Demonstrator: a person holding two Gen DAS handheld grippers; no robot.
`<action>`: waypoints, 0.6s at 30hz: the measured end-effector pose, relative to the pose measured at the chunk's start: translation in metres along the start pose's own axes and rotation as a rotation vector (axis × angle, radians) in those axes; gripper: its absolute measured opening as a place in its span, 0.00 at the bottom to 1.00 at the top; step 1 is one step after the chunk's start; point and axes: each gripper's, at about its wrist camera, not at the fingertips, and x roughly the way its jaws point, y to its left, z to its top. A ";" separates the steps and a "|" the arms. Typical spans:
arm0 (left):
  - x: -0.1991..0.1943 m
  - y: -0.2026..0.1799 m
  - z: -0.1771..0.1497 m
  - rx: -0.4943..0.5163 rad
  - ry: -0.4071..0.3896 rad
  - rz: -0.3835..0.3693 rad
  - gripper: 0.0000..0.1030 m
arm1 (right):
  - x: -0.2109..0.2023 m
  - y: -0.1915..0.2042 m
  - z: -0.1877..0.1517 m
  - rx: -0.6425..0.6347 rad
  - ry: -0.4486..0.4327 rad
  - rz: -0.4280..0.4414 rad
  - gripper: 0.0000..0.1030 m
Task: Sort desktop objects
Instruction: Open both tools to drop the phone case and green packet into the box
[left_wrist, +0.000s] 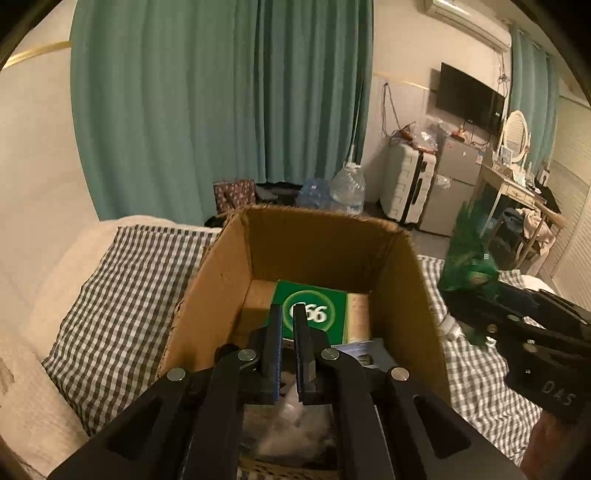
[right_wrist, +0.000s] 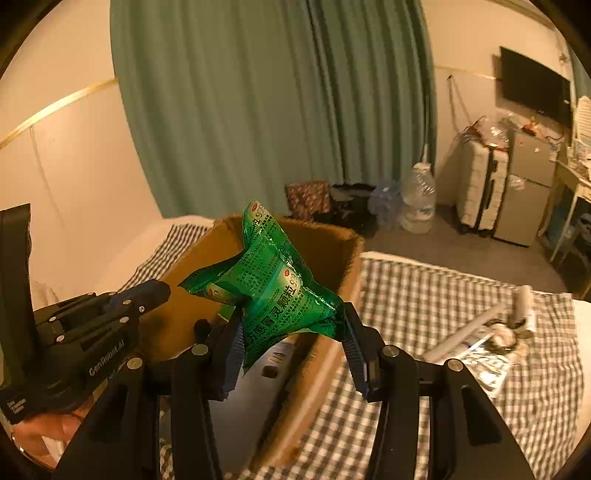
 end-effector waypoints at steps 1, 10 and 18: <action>0.003 0.002 0.000 -0.003 0.004 0.004 0.06 | 0.009 0.001 0.000 -0.003 0.011 0.006 0.47; 0.024 0.009 -0.002 -0.018 0.018 0.024 0.32 | 0.063 -0.001 -0.001 -0.033 0.065 0.014 0.65; 0.015 0.000 0.003 -0.019 -0.006 0.027 0.62 | 0.047 -0.034 0.006 0.082 -0.001 0.013 0.77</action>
